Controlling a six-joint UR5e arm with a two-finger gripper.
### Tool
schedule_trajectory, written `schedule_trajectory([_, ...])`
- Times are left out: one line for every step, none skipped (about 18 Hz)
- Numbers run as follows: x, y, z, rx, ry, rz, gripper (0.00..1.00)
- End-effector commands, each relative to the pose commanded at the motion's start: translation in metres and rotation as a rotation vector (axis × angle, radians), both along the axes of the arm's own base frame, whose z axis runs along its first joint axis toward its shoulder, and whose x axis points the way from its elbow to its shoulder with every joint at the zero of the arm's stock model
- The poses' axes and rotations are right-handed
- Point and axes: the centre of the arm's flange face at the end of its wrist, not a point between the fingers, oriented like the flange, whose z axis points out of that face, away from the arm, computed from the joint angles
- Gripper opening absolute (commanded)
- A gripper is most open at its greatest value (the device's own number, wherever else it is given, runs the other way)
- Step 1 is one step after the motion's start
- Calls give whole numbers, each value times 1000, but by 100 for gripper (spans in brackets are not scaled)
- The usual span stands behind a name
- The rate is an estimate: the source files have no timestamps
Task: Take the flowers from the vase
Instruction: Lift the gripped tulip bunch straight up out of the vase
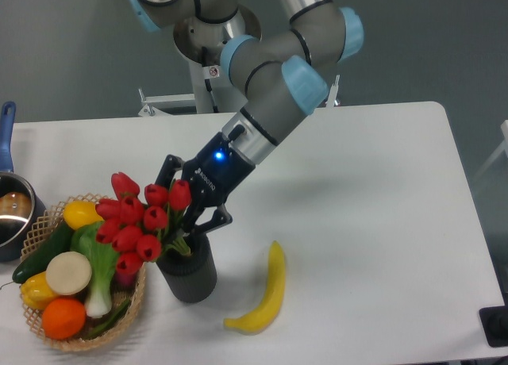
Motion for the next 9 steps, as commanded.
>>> schedule_trajectory([0, -1, 7, 5, -19, 8, 46])
schedule_trajectory([1, -1, 10, 3, -36, 16, 46])
schedule_trajectory([1, -3, 18, 9, -37, 22, 46])
schedule_trajectory([1, -5, 23, 19, -40, 24, 46])
schedule_trajectory([2, -6, 30, 35, -49, 22, 46])
schedule_trajectory([3, -8, 36, 48, -59, 21, 46])
schedule_trajectory([0, -12, 40, 58, -70, 29, 46])
schedule_trajectory([0, -13, 47, 62, -74, 34, 46])
schedule_trajectory([-1, -13, 54, 65, -80, 40, 46])
